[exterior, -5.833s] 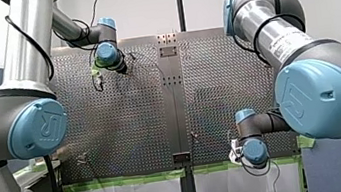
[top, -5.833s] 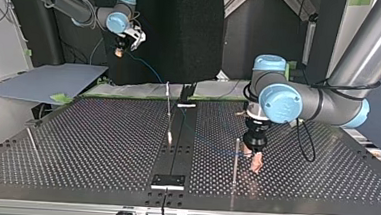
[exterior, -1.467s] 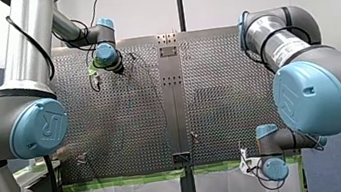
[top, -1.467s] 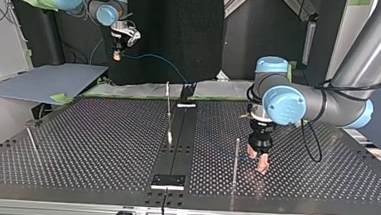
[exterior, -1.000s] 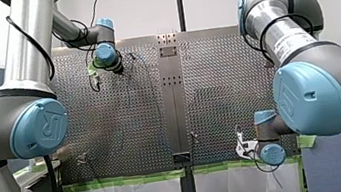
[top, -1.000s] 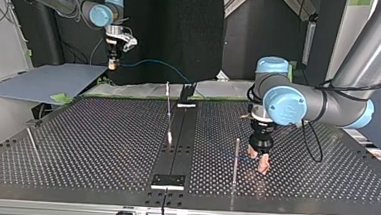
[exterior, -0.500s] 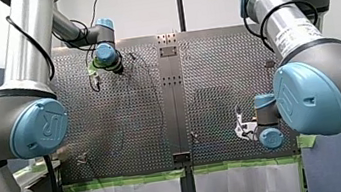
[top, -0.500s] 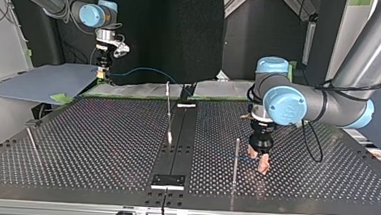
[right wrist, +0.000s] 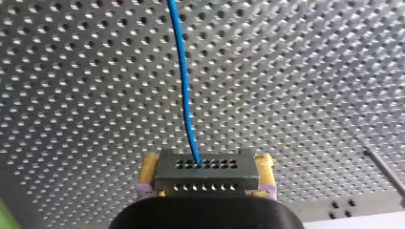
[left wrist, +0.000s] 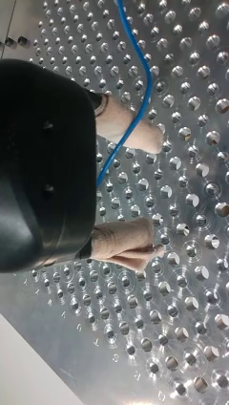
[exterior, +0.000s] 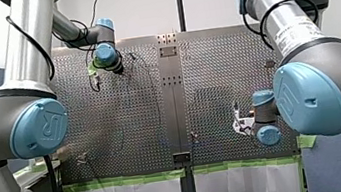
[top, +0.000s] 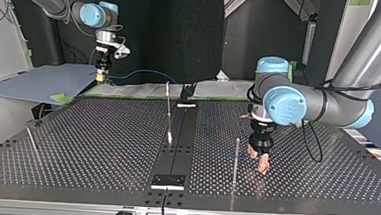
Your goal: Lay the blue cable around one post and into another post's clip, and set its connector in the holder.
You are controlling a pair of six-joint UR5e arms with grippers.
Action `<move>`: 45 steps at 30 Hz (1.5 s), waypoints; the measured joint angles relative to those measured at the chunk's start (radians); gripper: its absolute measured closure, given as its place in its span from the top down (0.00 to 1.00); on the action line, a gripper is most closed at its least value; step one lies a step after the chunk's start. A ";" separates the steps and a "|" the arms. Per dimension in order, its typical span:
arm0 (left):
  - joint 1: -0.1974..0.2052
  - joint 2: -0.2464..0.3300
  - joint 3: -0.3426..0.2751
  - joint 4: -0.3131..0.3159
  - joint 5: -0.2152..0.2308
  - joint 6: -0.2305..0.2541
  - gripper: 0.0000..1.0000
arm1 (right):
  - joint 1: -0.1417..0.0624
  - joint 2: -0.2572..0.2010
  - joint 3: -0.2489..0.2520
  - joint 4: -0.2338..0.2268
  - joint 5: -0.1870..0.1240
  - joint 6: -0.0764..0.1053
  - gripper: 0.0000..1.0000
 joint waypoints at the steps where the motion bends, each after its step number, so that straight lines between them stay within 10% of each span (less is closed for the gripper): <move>1: 0.000 0.000 0.000 0.000 0.000 0.000 1.00 | 0.001 0.007 0.000 -0.002 0.000 0.000 0.00; 27: 0.013 0.001 0.000 -0.013 -0.021 -0.132 1.00 | 0.006 0.052 -0.002 -0.006 0.001 0.004 0.00; 45: 0.022 0.000 0.000 -0.036 0.129 -0.290 1.00 | -0.003 0.052 -0.005 -0.004 0.006 0.005 0.00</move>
